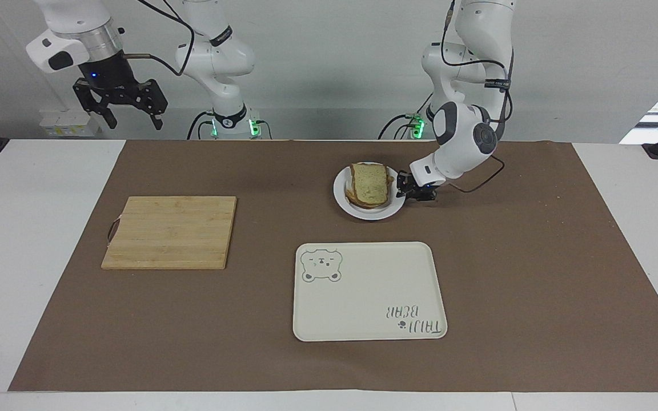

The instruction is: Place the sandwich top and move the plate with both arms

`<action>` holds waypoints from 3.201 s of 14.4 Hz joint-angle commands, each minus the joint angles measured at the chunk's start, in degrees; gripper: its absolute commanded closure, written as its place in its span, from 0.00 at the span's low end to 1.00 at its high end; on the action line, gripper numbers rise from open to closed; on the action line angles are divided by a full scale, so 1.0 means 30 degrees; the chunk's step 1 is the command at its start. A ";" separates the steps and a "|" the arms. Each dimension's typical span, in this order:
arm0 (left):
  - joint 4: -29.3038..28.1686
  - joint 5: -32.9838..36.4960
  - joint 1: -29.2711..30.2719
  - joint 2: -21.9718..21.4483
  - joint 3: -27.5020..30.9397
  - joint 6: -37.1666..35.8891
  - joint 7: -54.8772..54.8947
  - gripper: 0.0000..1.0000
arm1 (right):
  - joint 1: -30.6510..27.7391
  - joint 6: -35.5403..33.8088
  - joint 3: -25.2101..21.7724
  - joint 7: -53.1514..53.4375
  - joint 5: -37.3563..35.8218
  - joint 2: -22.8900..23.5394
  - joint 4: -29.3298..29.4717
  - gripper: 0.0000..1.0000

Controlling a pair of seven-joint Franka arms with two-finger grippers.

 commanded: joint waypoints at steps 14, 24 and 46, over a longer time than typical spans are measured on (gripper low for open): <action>0.7510 -0.5448 0.3836 0.3899 0.0032 -0.5350 0.2353 1.00 | 0.0230 0.0018 -0.0246 -0.0305 0.0014 0.0025 0.0099 0.00; 1.1875 -0.7324 0.3367 0.6652 -0.0320 -0.1717 -0.2068 1.00 | 0.0230 0.0018 -0.0274 -0.0305 0.0043 0.0025 0.0099 0.00; 1.4607 0.0812 0.3104 0.7979 0.0205 -0.0075 -0.2306 0.00 | 0.0230 0.0018 -0.0245 -0.0305 0.0043 0.0025 0.0099 0.00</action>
